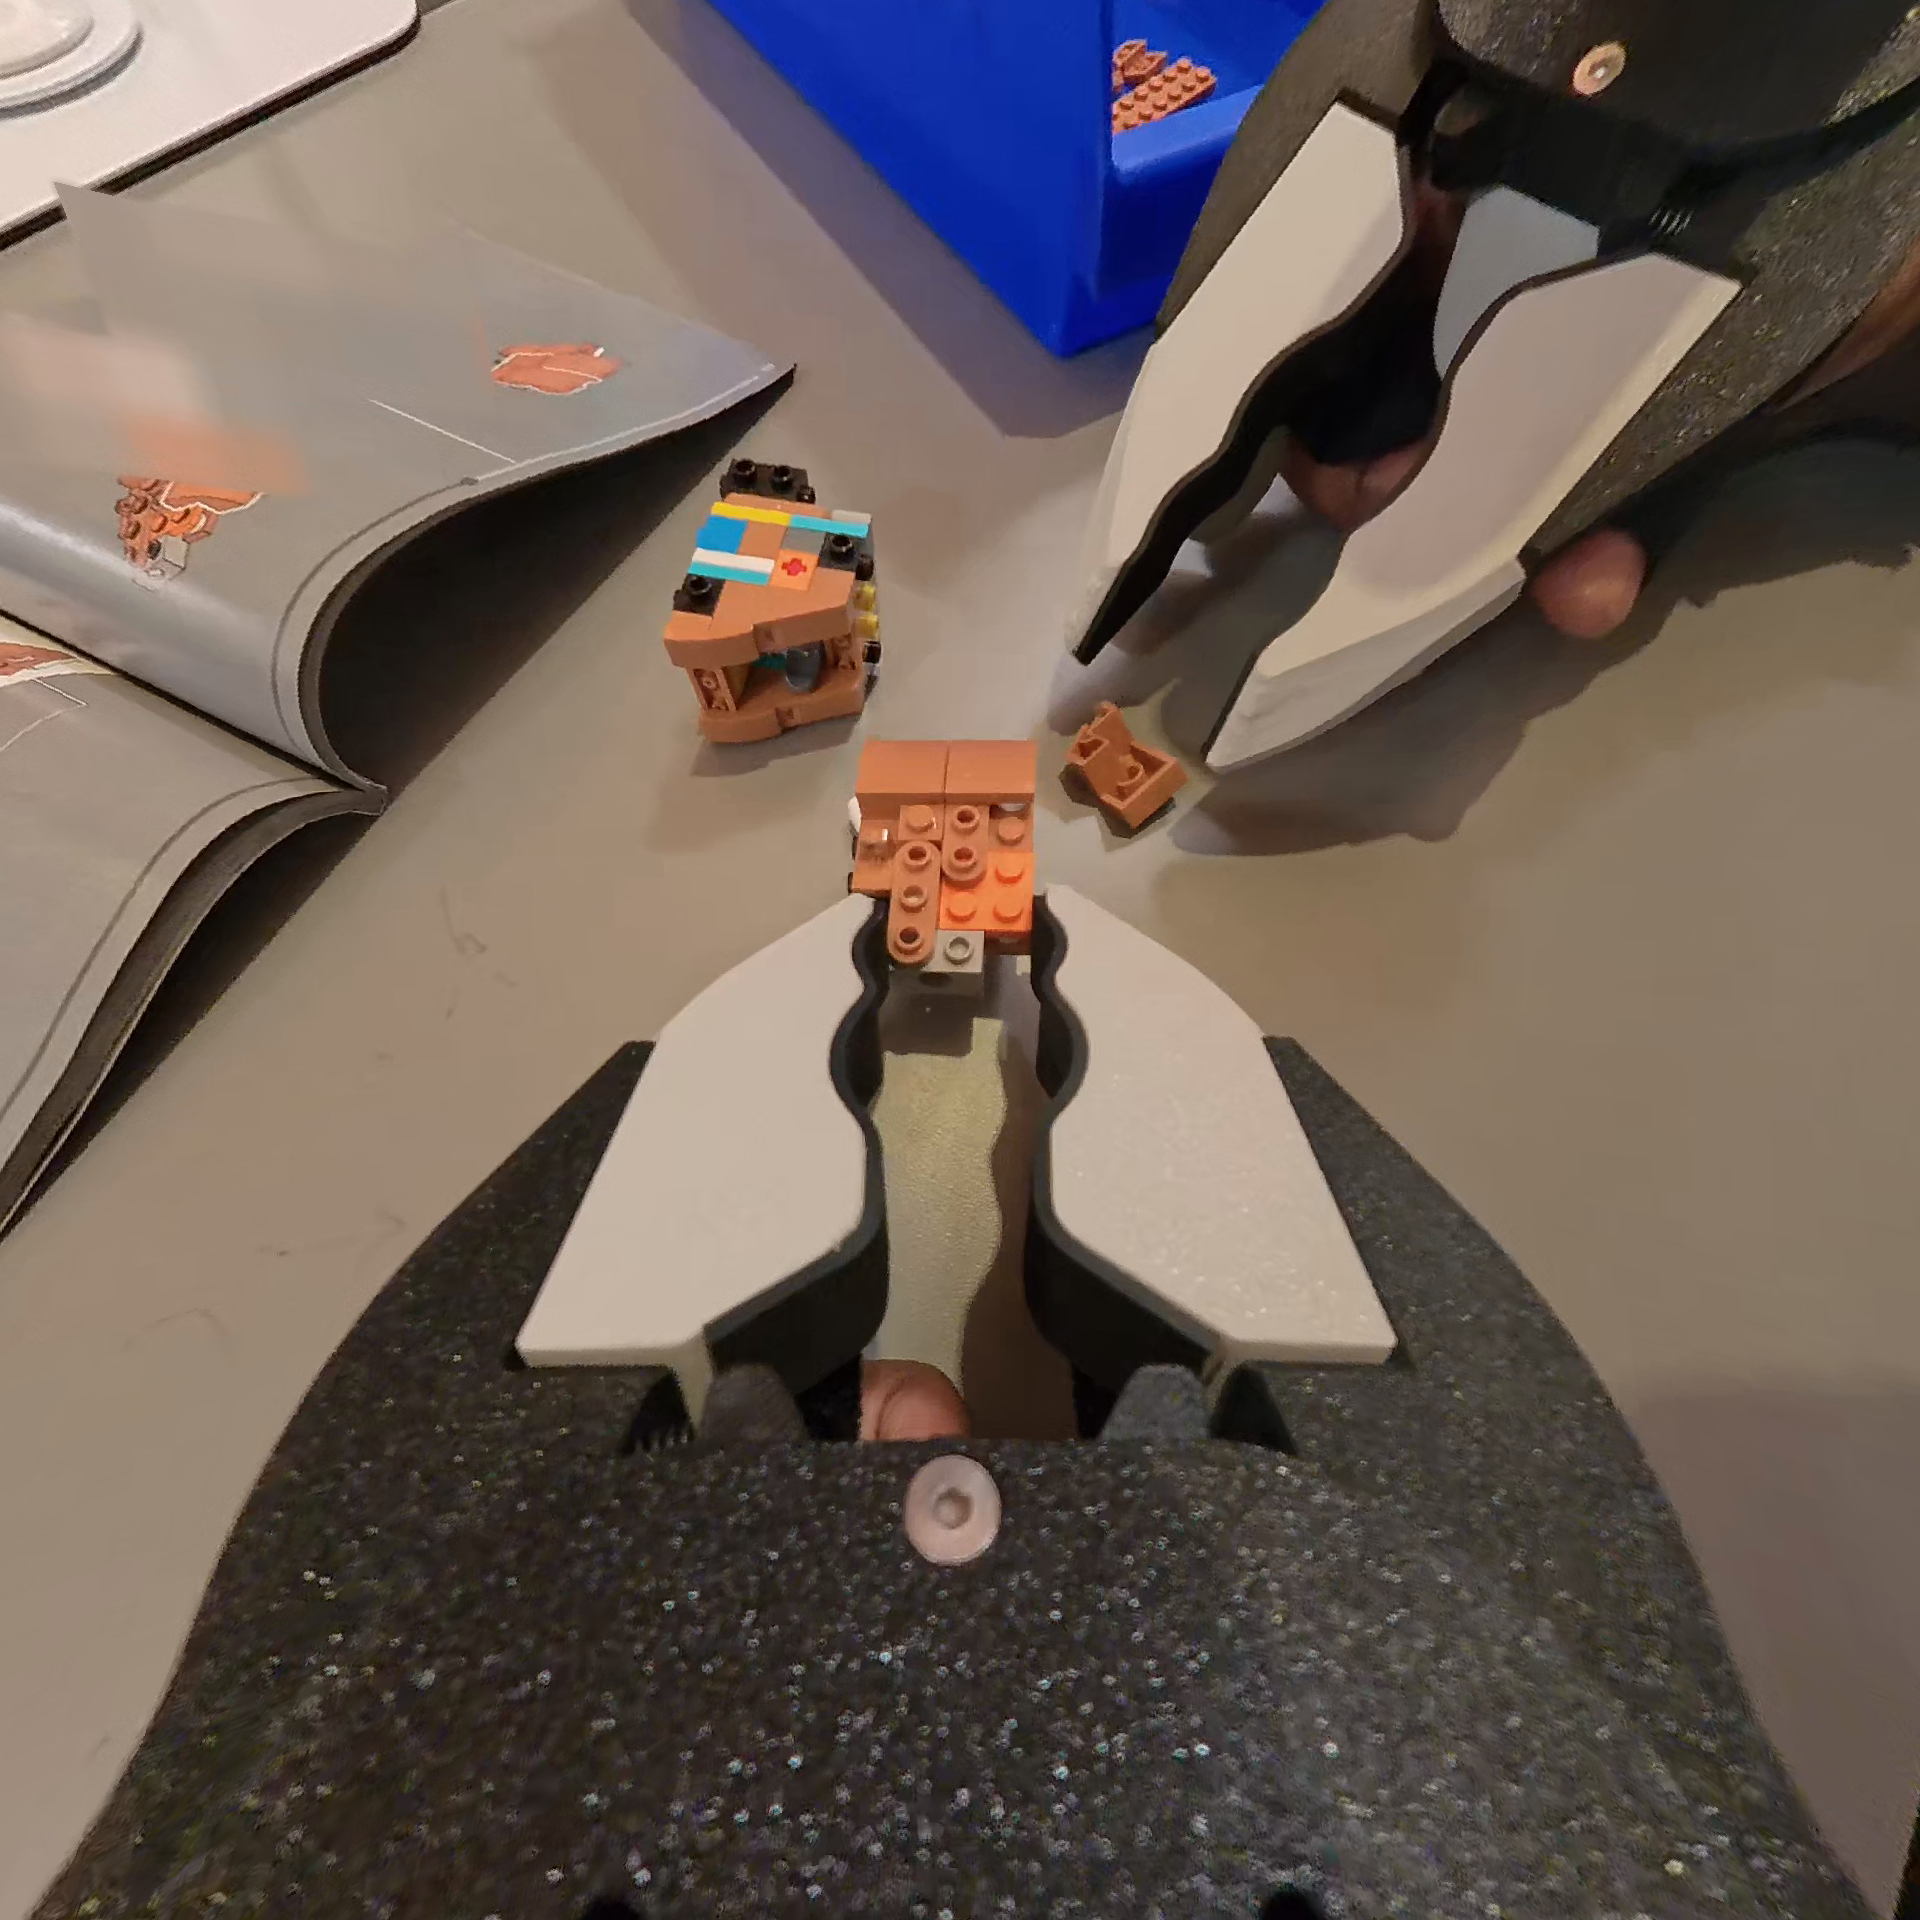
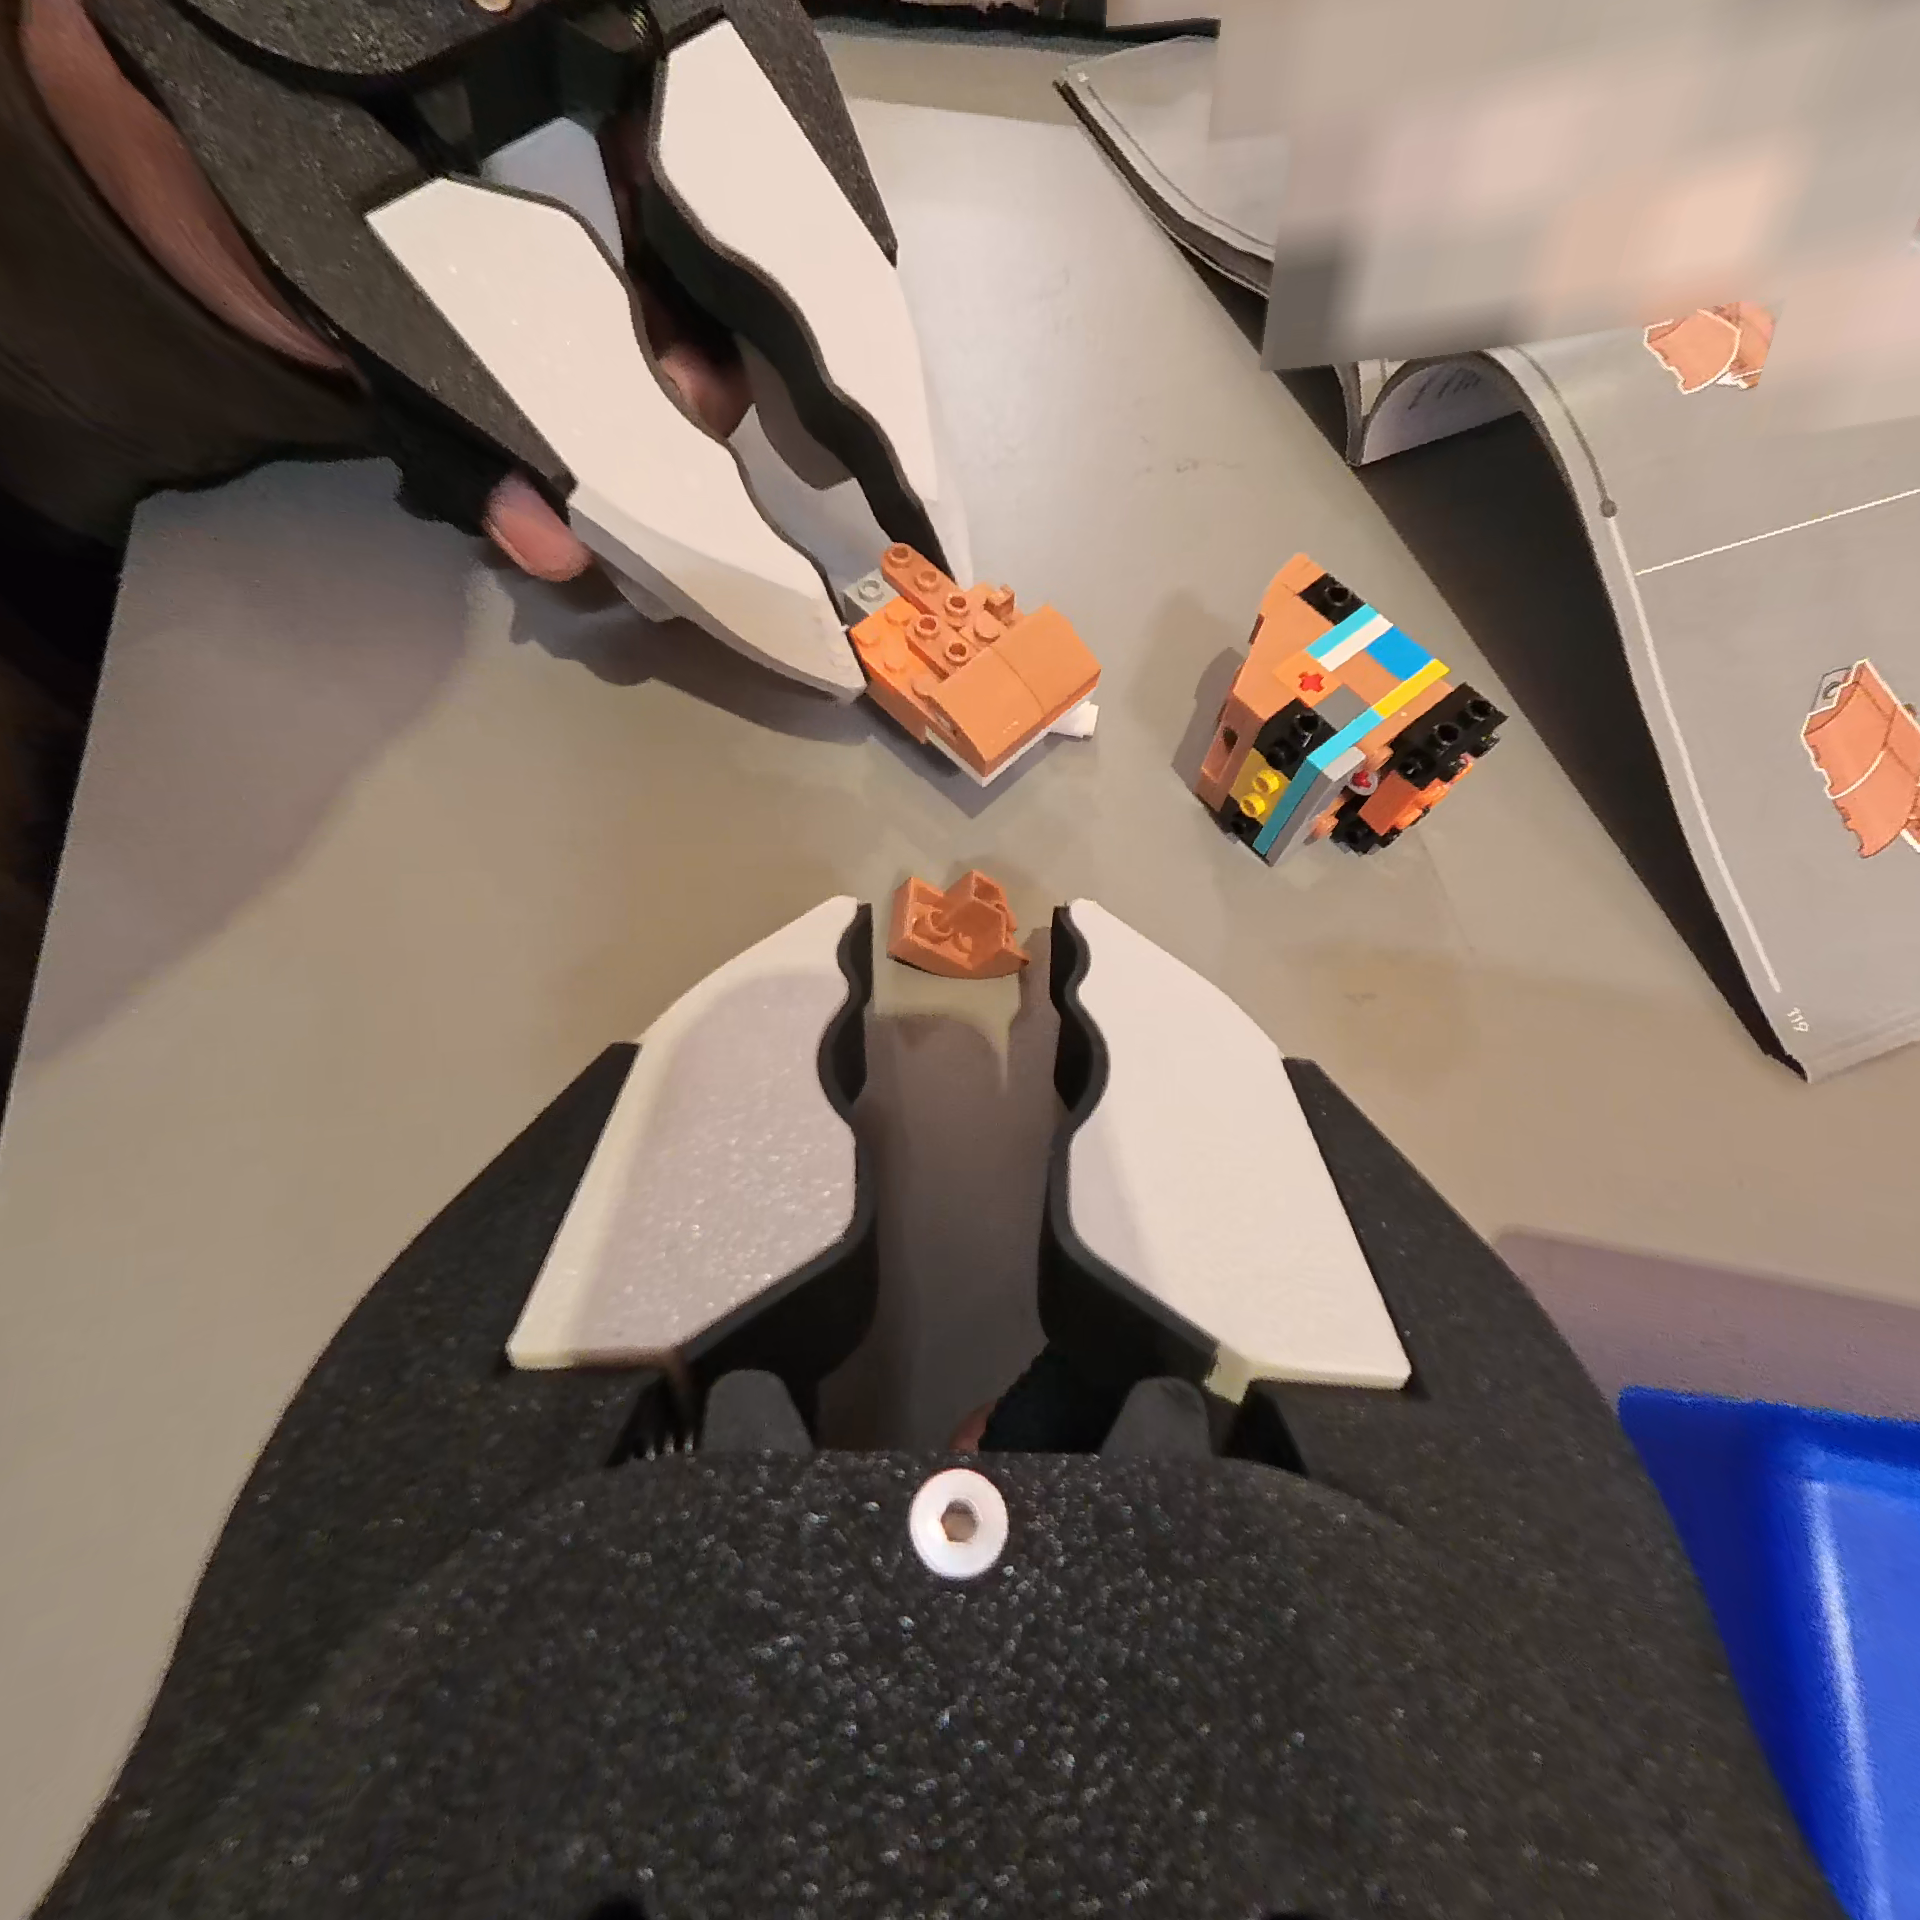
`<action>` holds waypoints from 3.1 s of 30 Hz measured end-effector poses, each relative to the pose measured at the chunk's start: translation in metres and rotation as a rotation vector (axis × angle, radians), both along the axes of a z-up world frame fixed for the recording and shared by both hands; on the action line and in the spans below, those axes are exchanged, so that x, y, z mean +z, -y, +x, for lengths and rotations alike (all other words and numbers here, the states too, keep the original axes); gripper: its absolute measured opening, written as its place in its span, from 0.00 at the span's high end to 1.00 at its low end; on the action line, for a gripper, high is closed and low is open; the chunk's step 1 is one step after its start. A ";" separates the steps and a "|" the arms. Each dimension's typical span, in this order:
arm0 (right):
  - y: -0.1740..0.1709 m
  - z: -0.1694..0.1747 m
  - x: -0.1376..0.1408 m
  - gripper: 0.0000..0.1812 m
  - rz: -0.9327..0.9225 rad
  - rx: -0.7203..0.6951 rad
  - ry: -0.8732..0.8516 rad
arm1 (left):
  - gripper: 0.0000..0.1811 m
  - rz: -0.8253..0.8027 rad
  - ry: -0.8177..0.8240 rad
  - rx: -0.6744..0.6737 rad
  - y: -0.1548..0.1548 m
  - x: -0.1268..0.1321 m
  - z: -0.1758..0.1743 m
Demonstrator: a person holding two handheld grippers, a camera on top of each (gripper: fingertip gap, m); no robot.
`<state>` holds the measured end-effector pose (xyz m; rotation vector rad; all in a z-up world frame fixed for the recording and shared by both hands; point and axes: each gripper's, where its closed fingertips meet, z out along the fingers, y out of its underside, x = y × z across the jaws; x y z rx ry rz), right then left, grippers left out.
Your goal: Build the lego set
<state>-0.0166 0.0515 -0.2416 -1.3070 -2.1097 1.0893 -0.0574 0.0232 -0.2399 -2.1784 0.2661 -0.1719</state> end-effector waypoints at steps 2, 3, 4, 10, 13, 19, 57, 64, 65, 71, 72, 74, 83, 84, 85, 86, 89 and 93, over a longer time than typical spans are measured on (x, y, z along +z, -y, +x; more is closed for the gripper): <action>0.000 0.000 -0.001 0.82 0.008 0.002 0.005 | 0.86 -0.003 -0.004 0.000 0.000 -0.001 0.000; 0.001 0.000 -0.002 0.82 0.013 0.004 0.007 | 0.86 -0.005 -0.007 0.000 0.000 -0.001 0.000; 0.001 0.000 -0.002 0.81 0.018 0.007 0.009 | 0.86 -0.008 -0.010 -0.001 0.000 -0.001 0.000; 0.003 0.001 -0.005 0.81 0.023 0.023 0.030 | 0.86 -0.010 0.006 -0.001 0.000 -0.001 0.000; 0.003 0.001 -0.007 0.81 0.015 0.032 0.049 | 0.86 -0.016 0.024 -0.001 0.000 -0.001 -0.001; 0.003 0.001 -0.011 0.81 0.052 0.026 0.067 | 0.86 -0.025 0.026 -0.004 0.000 -0.002 0.000; 0.006 0.008 -0.007 0.84 0.041 0.019 0.051 | 0.86 0.076 0.344 -0.140 0.001 0.026 0.006; 0.007 0.006 0.002 0.84 -0.057 0.039 0.030 | 0.86 0.092 0.227 -0.237 -0.012 0.030 0.009; 0.007 0.005 0.003 0.84 -0.073 0.040 0.028 | 0.86 0.093 0.217 -0.253 -0.015 0.033 0.008; 0.006 0.005 0.007 0.84 -0.128 0.056 0.022 | 0.86 0.082 0.159 -0.328 -0.033 0.037 0.001; 0.006 0.005 0.008 0.84 -0.135 0.056 0.018 | 0.86 0.087 0.154 -0.340 -0.034 0.035 0.000; 0.005 0.005 0.009 0.84 -0.145 0.056 0.014 | 0.86 0.093 0.169 -0.345 -0.035 0.030 -0.001; 0.003 0.005 0.015 0.84 -0.207 0.048 -0.006 | 0.86 0.118 0.255 -0.350 -0.029 0.030 0.000; 0.003 0.005 0.016 0.84 -0.222 0.046 -0.005 | 0.86 0.129 0.267 -0.347 -0.029 0.032 -0.001; 0.002 0.005 0.017 0.84 -0.241 0.044 -0.004 | 0.86 0.135 0.274 -0.343 -0.029 0.033 -0.002; 0.001 0.005 0.018 0.84 -0.261 0.041 -0.003 | 0.86 0.135 0.274 -0.341 -0.028 0.033 -0.003; -0.001 0.004 0.020 0.84 -0.317 0.034 0.009 | 0.86 0.132 0.264 -0.345 -0.026 0.032 -0.004; -0.001 0.003 0.019 0.84 -0.347 0.037 0.034 | 0.86 0.120 0.269 -0.352 -0.026 0.031 -0.003</action>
